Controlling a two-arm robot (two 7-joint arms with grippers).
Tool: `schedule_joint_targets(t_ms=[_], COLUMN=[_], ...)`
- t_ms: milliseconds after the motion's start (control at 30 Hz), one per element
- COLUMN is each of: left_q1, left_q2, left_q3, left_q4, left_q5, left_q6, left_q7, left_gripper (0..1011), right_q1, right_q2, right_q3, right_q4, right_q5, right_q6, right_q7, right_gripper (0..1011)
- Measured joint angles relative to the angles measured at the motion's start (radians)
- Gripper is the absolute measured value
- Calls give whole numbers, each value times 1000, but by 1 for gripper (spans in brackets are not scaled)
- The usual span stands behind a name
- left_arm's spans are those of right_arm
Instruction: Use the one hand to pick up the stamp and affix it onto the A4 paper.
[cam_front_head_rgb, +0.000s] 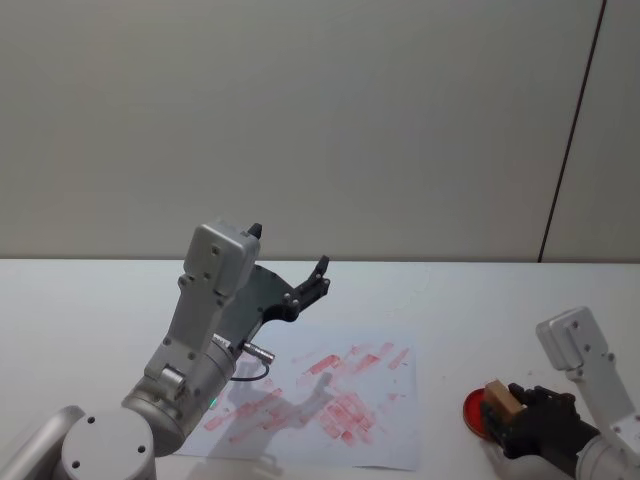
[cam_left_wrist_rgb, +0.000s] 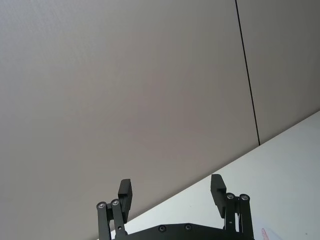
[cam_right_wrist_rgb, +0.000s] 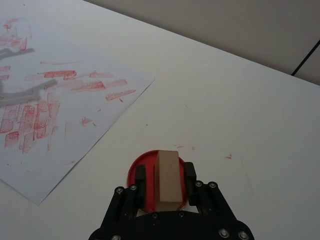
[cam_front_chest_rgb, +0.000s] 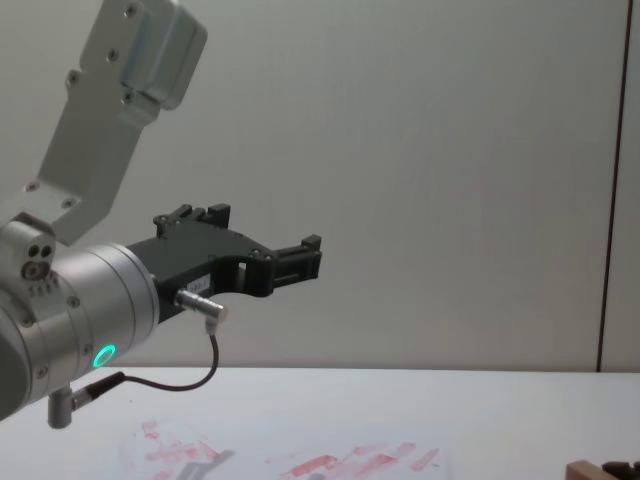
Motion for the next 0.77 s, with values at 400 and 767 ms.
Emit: schedule_joint_targets(t_ms=[400,767], left_q1=[0,0], left_q2=[0,0], left_q3=[0,0], left_q4=[0,0], left_q5=[0,0], left_q6=[0,0], left_q7=[0,0], left_gripper=[1002,1002], right_q1=[-4,-5], right_q2=[2,3], right_q3=[0,0], right_q4=[-2,-3], right_q5=[-2,-3], right_q6=[2,4], right_q7=[3,4], right_gripper=[808,1001])
